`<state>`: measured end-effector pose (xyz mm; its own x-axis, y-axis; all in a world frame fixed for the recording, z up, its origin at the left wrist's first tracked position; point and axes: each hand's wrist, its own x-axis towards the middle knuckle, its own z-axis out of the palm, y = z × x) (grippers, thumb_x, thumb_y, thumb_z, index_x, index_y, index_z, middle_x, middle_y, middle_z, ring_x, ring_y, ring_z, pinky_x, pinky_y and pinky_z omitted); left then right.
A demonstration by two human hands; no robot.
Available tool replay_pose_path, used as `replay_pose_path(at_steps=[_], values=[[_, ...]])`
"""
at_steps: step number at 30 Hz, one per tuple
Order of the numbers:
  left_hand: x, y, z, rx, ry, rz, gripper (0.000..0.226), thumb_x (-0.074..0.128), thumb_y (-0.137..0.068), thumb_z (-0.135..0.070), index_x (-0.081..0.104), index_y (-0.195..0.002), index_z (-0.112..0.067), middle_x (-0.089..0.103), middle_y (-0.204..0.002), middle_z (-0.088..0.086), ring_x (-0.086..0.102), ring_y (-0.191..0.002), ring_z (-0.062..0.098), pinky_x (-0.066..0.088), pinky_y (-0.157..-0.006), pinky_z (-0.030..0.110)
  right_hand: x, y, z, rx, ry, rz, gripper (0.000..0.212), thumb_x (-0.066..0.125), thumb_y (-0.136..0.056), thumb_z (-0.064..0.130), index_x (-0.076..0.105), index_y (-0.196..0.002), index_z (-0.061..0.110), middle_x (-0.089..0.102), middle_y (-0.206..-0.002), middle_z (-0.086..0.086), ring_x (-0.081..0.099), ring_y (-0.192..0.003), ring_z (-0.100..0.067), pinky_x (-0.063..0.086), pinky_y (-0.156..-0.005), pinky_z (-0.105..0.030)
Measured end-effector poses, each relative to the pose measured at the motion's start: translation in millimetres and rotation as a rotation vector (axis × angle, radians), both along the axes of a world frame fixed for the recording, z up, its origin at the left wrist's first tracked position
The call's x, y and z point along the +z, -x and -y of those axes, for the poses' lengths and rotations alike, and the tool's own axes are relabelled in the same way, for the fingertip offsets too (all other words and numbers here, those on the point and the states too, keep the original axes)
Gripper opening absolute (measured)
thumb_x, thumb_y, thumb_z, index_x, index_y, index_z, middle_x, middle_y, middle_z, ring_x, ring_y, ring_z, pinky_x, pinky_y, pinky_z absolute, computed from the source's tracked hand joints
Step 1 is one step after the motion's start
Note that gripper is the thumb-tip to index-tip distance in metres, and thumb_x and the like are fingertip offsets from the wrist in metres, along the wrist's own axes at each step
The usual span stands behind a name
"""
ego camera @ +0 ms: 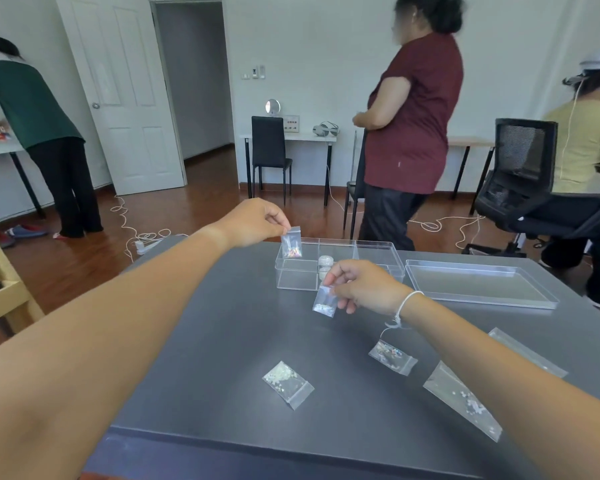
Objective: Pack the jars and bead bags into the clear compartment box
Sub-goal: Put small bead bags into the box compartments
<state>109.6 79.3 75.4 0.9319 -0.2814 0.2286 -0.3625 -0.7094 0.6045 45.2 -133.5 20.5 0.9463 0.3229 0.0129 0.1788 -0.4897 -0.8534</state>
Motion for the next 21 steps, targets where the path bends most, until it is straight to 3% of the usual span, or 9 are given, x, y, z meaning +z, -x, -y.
replay_pose_path(at_steps=[17,21], values=[[-28,-32,13,-0.068,-0.251,-0.108,0.015,0.059,-0.083,-0.014,0.073,-0.086,-0.019,0.061,-0.073,-0.022,0.056,-0.072,-0.005,0.037,-0.062,0.009,2,-15,6,0.003,-0.066,0.058,0.023,0.055,-0.086,0.004,0.057,-0.075,0.024,0.055,-0.073,0.004,0.052,-0.047,-0.005,0.041,-0.041,-0.012],[-25,-31,15,-0.081,-0.35,-0.086,0.018,0.057,-0.083,-0.014,0.074,-0.09,-0.018,0.063,-0.08,-0.014,0.057,-0.078,0.002,0.04,-0.074,0.017,3,-16,4,0.009,-0.069,0.057,0.022,0.055,-0.086,0.004,0.057,-0.076,0.024,0.054,-0.074,0.003,0.052,-0.051,-0.009,0.041,-0.042,-0.013]])
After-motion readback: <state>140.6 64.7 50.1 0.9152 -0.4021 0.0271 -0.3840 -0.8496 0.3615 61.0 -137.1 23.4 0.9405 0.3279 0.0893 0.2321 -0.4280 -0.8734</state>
